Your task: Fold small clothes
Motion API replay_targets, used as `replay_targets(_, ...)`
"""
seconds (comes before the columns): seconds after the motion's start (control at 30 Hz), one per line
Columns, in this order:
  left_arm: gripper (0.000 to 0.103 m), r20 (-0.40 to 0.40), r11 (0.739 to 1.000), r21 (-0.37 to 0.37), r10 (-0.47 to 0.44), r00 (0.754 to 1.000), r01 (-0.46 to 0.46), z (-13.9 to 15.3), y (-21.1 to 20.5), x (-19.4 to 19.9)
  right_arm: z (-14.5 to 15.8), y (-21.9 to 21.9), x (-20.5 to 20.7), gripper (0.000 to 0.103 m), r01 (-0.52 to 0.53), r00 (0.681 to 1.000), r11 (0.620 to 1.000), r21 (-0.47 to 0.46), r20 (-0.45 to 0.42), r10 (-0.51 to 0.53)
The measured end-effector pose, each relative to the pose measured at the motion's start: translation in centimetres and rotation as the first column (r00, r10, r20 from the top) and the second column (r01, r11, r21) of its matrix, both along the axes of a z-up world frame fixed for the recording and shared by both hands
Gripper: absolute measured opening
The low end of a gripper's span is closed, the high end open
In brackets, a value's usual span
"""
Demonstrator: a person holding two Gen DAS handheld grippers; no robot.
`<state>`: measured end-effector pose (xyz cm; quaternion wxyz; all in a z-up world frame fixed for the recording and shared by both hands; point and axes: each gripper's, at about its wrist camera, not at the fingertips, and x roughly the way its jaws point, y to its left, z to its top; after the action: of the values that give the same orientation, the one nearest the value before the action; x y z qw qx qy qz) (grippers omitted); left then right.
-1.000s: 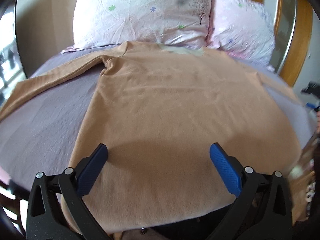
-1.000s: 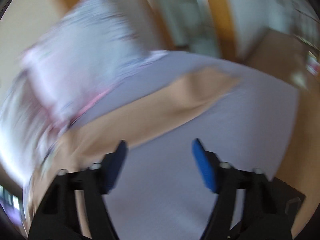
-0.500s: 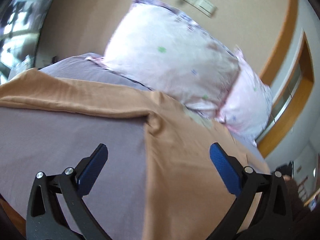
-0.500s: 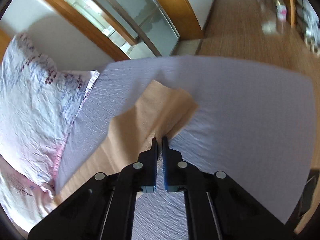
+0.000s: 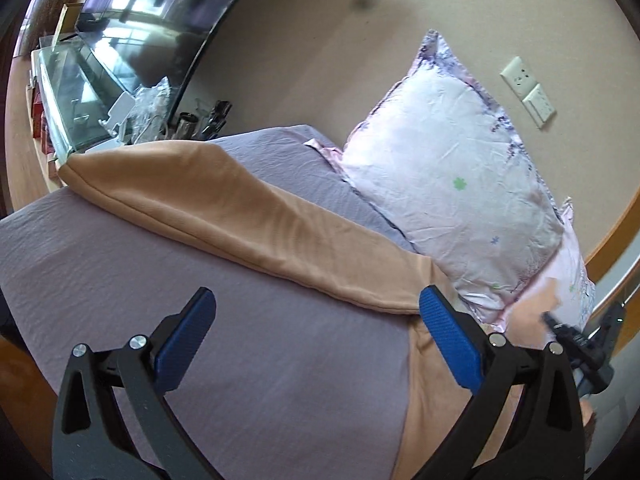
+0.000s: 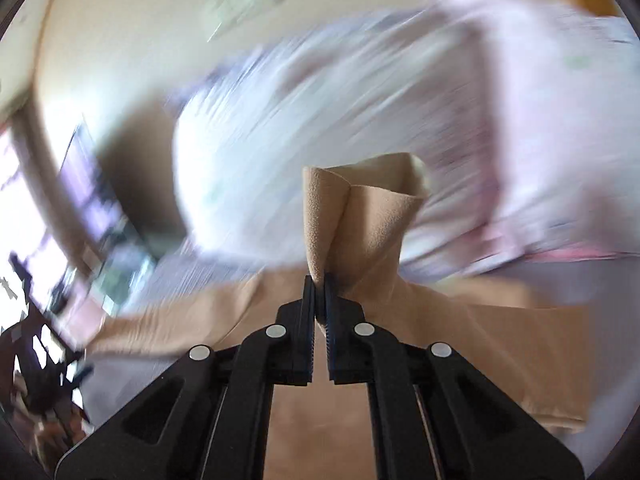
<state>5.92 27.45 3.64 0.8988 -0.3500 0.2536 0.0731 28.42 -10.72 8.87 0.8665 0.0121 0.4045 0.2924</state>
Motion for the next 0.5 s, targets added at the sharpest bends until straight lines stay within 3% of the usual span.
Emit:
replay_targets(0.1,0.101,-0.038,0.997,-0.021,0.073,0.997,-0.074,-0.5,1.9,-0.4,-4.6,4.9,-1.2,0.006,-0.141,0.975,0.987,-0.072,-0.184,0.125)
replay_targets(0.17,0.101,-0.055,0.993,-0.052,0.103,0.993,-0.106,-0.8,3.6,-0.5,-4.8,4.4,-1.6,0.019,-0.139,0.973,0.989,-0.045,-0.191,0.128)
replay_targets(0.23,0.101,-0.067,0.988,-0.080,0.128,0.990,-0.133,-1.2,4.7,-0.4,-3.7,2.2,-1.4,0.059,-0.078,0.987,0.997,-0.010,-0.145,0.076)
replay_targets(0.27,0.101,-0.078,0.983,-0.107,0.143,0.987,-0.151,-1.5,5.7,-0.2,-2.9,1.4,-1.7,0.066,-0.052,0.991,0.999,0.003,-0.124,0.052)
replay_targets(0.4,0.092,-0.115,0.957,-0.206,0.185,0.976,-0.206,-2.6,7.7,0.2,-1.3,-2.2,-3.2,0.069,0.011,0.995,0.999,0.049,-0.103,-0.006)
replay_targets(0.5,0.091,-0.136,0.929,-0.266,0.227,0.964,-0.257,-2.8,8.9,0.3,-1.2,-4.2,-3.9,0.070,0.040,0.992,0.995,0.090,-0.123,-0.029)
